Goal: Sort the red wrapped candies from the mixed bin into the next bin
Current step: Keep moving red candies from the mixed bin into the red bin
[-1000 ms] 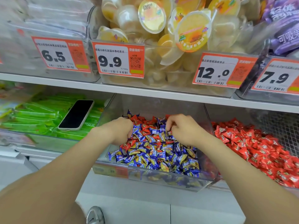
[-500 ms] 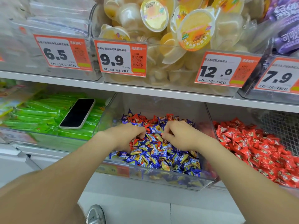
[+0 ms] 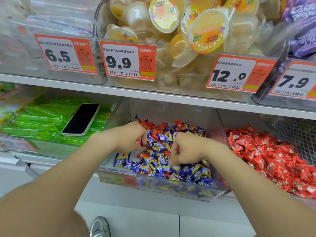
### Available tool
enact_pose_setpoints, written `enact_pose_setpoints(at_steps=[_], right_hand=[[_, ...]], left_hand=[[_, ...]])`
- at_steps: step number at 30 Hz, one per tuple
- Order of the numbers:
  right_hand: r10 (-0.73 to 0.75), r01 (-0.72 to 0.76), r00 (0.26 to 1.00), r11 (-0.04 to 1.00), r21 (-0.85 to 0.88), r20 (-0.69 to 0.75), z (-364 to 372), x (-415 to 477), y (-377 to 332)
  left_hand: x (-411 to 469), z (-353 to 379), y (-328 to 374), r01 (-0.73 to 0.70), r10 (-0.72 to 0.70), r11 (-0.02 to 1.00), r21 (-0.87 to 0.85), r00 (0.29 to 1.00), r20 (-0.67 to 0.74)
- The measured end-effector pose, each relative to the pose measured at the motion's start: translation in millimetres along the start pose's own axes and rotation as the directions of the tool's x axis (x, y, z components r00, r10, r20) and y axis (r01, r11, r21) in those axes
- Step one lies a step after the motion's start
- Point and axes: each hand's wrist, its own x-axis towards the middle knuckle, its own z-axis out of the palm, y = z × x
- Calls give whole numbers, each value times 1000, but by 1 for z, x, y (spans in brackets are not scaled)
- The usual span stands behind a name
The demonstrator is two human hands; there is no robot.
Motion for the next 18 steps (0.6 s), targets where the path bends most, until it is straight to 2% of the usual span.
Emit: enact_pose_setpoints(at_steps=[2,3,6,8,12,18], right_hand=[[16,-17,997,1000,5,70,-4,-6,2],[28,-27,998,1000,-9,51,-2,-6,4],[18,-41,983,992,-121,-181,10,4,14],[34,-67,972,988,-135,-234,12,6,14],[73,-95,989,981,-171,-130,16,10,6],[37,-71,989,970,-231,-147,27,23,-4]], left_hand=[[0,-1,1,10,-10,1000,-20,1000,-3],[1,0,2,17,-17,999,-41,1000,-8],[7,4,7,42,-43,997,-71,999,-13],[13,11,4,58,-59,996,-67,998,-4],[13,21,0,52,-54,998,27,997,49],[18,34,-11,2,-6,999,54,997,73]])
